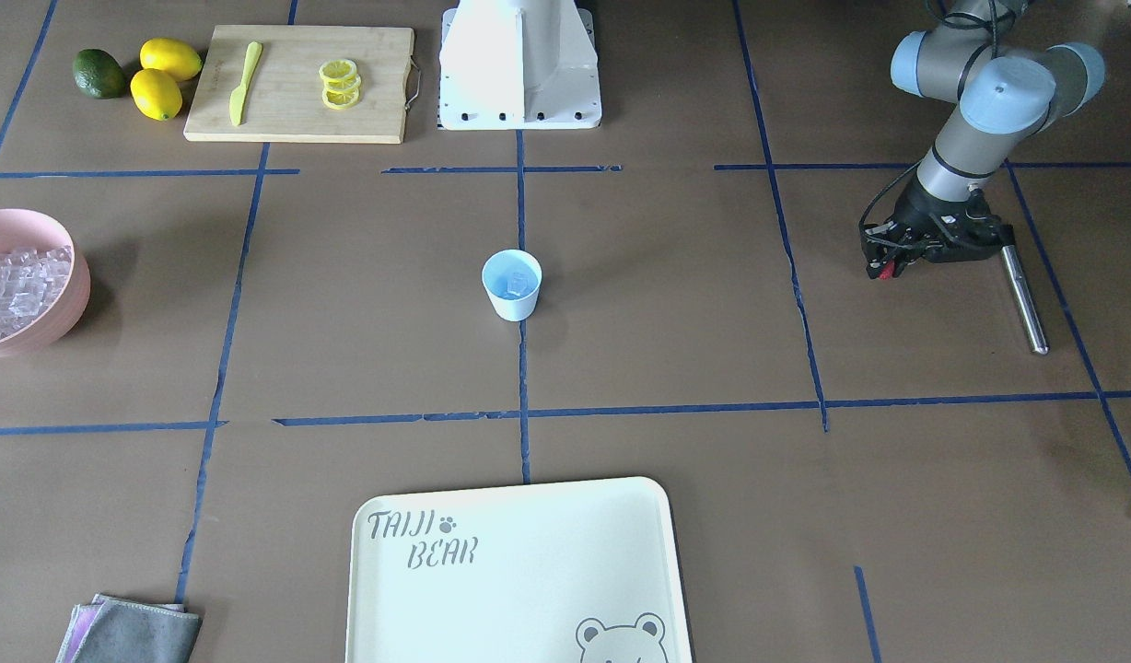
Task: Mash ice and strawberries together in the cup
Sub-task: 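Carry the strawberry with the left gripper over the light-blue cup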
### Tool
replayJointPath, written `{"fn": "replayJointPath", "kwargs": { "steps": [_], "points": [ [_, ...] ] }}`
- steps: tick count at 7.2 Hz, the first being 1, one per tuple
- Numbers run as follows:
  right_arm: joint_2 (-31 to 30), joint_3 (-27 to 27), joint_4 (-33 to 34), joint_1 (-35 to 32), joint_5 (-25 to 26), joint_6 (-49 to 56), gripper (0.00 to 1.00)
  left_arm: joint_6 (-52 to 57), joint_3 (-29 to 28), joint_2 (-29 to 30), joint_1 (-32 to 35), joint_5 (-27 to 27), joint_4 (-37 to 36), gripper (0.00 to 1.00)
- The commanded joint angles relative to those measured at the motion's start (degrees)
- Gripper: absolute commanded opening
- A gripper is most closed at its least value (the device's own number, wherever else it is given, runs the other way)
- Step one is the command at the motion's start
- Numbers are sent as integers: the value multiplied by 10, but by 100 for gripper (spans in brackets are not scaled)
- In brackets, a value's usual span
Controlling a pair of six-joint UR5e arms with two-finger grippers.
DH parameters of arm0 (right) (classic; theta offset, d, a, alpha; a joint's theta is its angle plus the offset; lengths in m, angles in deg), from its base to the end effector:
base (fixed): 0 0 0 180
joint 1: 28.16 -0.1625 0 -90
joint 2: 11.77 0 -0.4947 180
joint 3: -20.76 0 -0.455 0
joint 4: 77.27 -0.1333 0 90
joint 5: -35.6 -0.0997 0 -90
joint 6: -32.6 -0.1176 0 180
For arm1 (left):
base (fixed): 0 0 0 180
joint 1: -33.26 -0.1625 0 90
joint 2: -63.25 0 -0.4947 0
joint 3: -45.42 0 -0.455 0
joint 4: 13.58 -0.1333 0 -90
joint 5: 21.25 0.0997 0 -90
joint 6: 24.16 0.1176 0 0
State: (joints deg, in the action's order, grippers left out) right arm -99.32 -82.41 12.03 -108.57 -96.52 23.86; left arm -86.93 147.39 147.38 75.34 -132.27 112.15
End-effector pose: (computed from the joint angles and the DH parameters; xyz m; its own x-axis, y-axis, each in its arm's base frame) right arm -0.0429 -0.5805 0.5899 0.7161 -0.1620 0.6789 0.0517 0.9823 0.1799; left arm 0.3467 -0.4358 0.6216 0.6967 -0.0537 -0.7153 0.1453 0.9871 0.0675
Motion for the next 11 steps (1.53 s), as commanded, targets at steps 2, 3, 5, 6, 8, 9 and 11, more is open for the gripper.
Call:
{"fn": "replayJointPath", "kwargs": {
  "steps": [2,3,5,6,8,9,11],
  "points": [
    [-11,9,0,-18,-9,9,100,-1,100,23,12,-13,-132,0],
    [-21,17,-1,-28,-23,31,100,-2,123,78,13,-13,-216,0],
    [-48,39,-3,-56,-36,96,100,-24,128,233,11,-13,-379,0],
    [-55,56,-3,-76,-41,138,100,-53,124,304,8,-14,-438,0],
    [-71,62,-3,-108,-60,144,100,-115,76,392,1,-24,-440,0],
    [-72,62,-3,-113,-61,143,100,-135,42,430,-21,-24,-425,0],
    [-73,61,-3,-113,-62,139,100,-206,-16,462,-63,-23,-316,0]
  ]
}}
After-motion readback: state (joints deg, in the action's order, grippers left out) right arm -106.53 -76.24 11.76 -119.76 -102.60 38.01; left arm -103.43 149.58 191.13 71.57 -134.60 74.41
